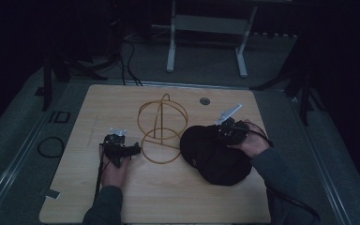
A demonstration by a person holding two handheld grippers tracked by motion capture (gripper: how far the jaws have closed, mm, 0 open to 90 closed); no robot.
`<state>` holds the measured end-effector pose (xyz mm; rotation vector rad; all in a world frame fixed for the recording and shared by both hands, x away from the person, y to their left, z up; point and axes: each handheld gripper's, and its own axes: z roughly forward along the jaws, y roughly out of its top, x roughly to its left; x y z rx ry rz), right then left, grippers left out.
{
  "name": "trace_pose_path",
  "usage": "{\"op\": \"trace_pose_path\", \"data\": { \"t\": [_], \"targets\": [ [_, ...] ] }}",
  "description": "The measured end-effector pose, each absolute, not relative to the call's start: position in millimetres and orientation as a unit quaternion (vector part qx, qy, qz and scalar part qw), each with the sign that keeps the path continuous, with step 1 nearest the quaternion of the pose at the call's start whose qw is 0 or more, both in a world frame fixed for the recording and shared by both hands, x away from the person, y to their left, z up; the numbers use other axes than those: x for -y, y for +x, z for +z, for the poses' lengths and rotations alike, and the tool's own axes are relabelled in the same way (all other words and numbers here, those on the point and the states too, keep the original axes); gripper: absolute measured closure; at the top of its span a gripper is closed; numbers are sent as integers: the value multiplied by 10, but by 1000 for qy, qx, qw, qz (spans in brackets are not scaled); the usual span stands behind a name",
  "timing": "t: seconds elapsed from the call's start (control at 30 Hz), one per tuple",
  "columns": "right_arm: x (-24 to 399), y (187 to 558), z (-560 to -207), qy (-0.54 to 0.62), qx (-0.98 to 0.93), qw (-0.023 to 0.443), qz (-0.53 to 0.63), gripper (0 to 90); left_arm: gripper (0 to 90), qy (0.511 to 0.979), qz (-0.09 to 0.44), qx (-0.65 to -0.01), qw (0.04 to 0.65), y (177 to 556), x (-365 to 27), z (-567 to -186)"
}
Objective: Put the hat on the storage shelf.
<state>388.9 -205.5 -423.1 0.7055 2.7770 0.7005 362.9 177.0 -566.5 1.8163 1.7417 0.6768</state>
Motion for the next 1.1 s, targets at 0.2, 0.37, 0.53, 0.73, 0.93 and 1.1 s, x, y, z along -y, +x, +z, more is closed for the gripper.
{"op": "trace_pose_path", "data": {
  "t": [0.2, 0.37, 0.53, 0.73, 0.93, 1.1],
  "targets": [
    [2067, 3925, -4192, 254, -927, 110, 252, 860, 7, 672, 251, -645, 265, 3629, -1770, -5666],
    [2075, 3948, -4139, 268, -920, 117, 262, 860, 7, 671, 251, -645, 266, 3629, -1769, -5667],
    [2075, 3986, -4100, 275, -918, 117, 261, 859, 7, 671, 251, -645, 265, 3629, -1769, -5667],
    [2077, 4025, -4055, 284, -911, 124, 273, 860, 7, 672, 251, -645, 265, 3629, -1769, -5666],
    [2069, 4044, -4028, 287, -907, 126, 280, 859, 7, 672, 251, -645, 265, 3629, -1769, -5666],
    [2065, 4054, -4002, 291, -903, 131, 289, 860, 7, 672, 251, -645, 265, 3629, -1769, -5666]
  ]
}}
